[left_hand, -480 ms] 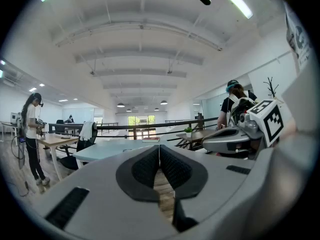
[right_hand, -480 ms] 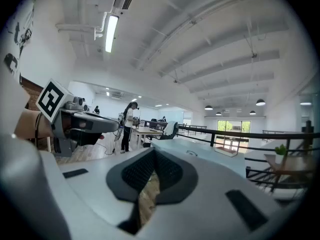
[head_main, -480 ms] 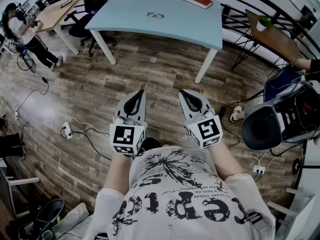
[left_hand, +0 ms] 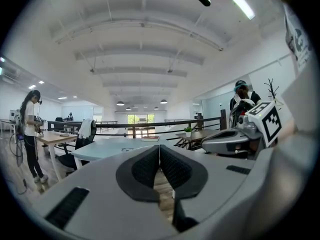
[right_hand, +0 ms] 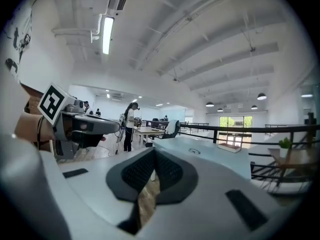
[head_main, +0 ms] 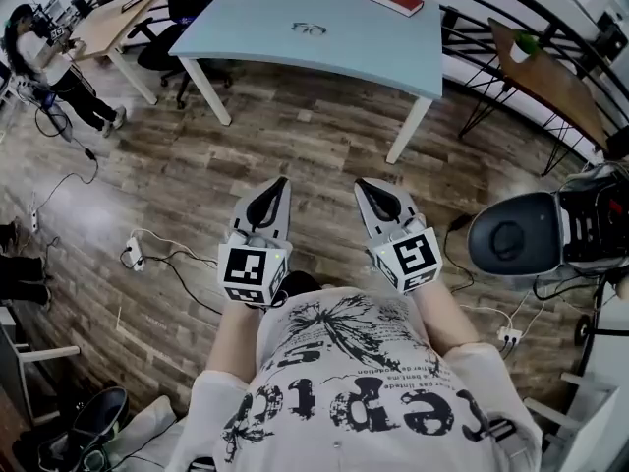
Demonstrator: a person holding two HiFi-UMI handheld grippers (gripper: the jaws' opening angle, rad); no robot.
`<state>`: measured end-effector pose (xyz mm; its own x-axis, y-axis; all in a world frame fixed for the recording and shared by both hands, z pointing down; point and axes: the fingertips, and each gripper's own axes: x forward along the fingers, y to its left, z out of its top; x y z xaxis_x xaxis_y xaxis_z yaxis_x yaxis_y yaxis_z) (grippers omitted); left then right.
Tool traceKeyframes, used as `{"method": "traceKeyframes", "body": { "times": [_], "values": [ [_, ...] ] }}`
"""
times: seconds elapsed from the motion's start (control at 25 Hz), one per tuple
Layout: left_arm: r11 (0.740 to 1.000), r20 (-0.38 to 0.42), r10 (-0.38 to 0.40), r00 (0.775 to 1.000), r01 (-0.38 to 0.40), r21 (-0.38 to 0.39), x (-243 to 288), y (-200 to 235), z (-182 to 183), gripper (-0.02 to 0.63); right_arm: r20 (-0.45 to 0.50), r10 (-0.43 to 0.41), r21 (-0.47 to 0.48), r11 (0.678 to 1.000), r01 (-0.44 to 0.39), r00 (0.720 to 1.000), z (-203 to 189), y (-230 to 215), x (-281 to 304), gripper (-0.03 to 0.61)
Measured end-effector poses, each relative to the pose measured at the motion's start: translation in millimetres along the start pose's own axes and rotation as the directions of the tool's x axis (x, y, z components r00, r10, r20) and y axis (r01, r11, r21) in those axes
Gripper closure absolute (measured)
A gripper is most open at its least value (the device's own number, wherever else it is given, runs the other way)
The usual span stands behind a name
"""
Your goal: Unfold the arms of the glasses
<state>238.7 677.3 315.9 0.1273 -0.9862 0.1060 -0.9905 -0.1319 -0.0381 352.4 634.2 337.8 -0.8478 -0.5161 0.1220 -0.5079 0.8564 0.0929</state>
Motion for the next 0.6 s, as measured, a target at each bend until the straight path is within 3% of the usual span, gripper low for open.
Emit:
{"method": "traceKeyframes", "body": {
  "times": [0.32,0.6],
  "values": [
    [1.000,-0.029,-0.009,1.000,0.009,-0.009,19,12,-7,0.595,-0.033,-0.019,0.004,1.000,0.019,0.999,-7,-12,22,0.569],
    [0.999,-0.046,-0.017,0.999,0.015,-0.037,48,62,-14,0.595,-0.064,-0.041,0.011,0.999,0.042,0.997,-6,-20,73,0.569]
  ]
}}
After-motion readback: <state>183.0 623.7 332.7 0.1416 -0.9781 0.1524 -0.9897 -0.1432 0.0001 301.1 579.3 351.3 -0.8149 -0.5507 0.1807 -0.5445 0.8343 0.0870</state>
